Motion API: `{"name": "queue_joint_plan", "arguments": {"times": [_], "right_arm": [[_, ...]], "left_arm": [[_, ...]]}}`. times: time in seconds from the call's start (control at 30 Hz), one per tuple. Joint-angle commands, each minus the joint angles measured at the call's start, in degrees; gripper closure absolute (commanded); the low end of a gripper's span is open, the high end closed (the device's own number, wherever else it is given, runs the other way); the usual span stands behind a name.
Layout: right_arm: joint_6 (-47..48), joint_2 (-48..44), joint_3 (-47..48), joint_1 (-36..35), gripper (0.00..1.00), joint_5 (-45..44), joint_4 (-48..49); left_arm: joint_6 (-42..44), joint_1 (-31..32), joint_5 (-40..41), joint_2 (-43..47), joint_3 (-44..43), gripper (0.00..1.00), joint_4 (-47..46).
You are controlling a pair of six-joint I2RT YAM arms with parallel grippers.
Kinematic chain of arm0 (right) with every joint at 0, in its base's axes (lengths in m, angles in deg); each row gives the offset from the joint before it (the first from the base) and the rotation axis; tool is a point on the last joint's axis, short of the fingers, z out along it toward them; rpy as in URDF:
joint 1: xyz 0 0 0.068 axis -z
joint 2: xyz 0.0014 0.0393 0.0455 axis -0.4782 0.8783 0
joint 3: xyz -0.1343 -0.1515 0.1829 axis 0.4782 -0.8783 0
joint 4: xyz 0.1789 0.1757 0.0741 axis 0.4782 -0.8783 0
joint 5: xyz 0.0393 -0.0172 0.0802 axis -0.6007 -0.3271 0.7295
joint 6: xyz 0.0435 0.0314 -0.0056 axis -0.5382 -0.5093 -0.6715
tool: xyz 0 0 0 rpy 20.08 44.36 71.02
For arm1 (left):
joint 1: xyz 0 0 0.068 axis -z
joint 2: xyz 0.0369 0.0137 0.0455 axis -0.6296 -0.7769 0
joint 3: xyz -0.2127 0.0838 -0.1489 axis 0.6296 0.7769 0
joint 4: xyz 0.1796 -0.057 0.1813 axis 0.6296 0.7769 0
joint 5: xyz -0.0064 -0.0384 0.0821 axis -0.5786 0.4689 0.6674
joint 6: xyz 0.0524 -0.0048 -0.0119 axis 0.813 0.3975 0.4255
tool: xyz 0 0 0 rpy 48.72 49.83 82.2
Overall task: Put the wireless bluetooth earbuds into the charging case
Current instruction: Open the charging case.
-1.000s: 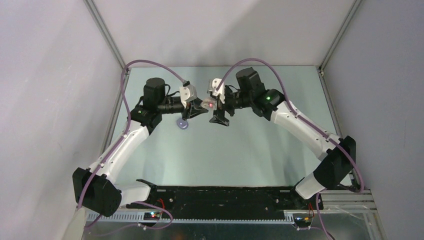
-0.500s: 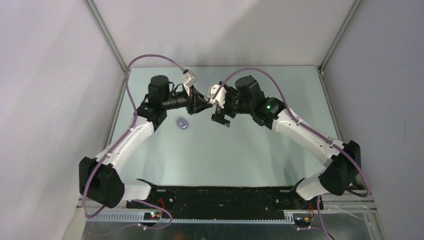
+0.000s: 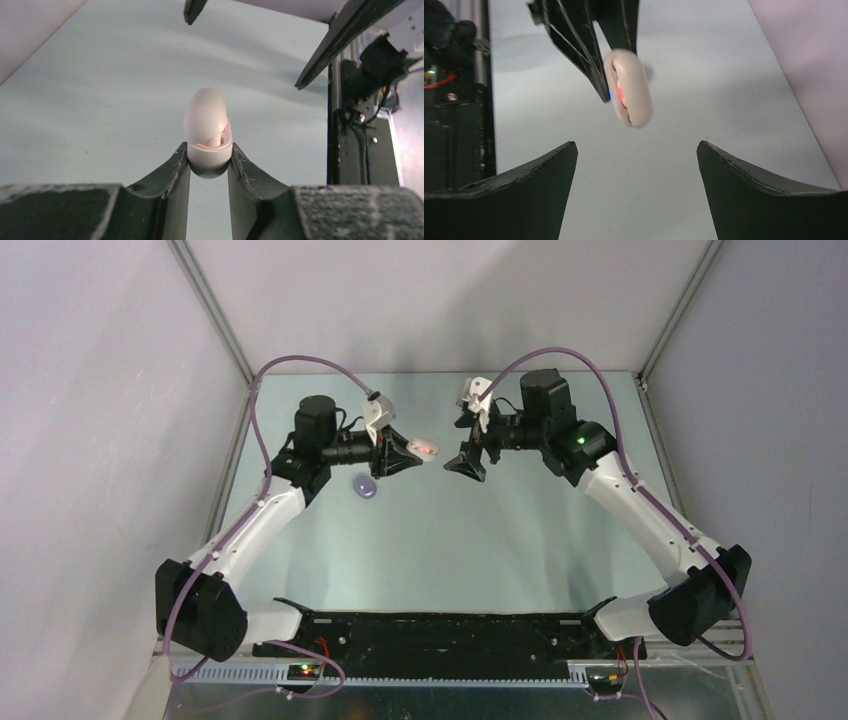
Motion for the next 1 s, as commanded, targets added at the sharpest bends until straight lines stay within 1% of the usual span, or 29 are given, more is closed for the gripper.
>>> {"name": "queue_joint_plan", "arguments": {"times": [0.0, 0.1, 0.2, 0.5, 0.6, 0.8, 0.97], "right_arm": [[-3.7, 0.3, 2.8, -1.6, 0.07, 5.2, 0.2], [-3.6, 1.7, 2.9, -2.9, 0.08, 2.7, 2.3], [-3.1, 3.1, 4.3, -3.5, 0.09, 2.1, 2.4], [-3.6, 7.4, 6.2, -3.1, 0.12, -1.3, 4.1], [-4.5, 8.2, 7.2, -2.6, 0.13, -3.0, 5.1], [-7.0, 8.6, 8.8, -0.1, 0.14, -2.8, 5.9], [-8.0, 7.7, 8.9, 0.3, 0.14, -2.0, 5.7]], "left_arm": [[12.0, 0.0, -4.5, 1.3, -3.9, 1.00, 6.7], [15.4, 0.3, -5.0, 1.4, -5.4, 1.00, 10.3], [18.0, 0.4, -5.2, 1.8, -5.7, 1.00, 11.9], [25.2, 1.1, -4.7, 2.8, -7.3, 1.00, 17.5], [26.7, 1.2, -4.5, 2.9, -7.7, 1.00, 19.0], [29.8, 1.2, -4.1, 2.6, -8.3, 1.00, 21.4], [30.1, 1.2, -4.0, 2.5, -8.4, 1.00, 21.6]]}}
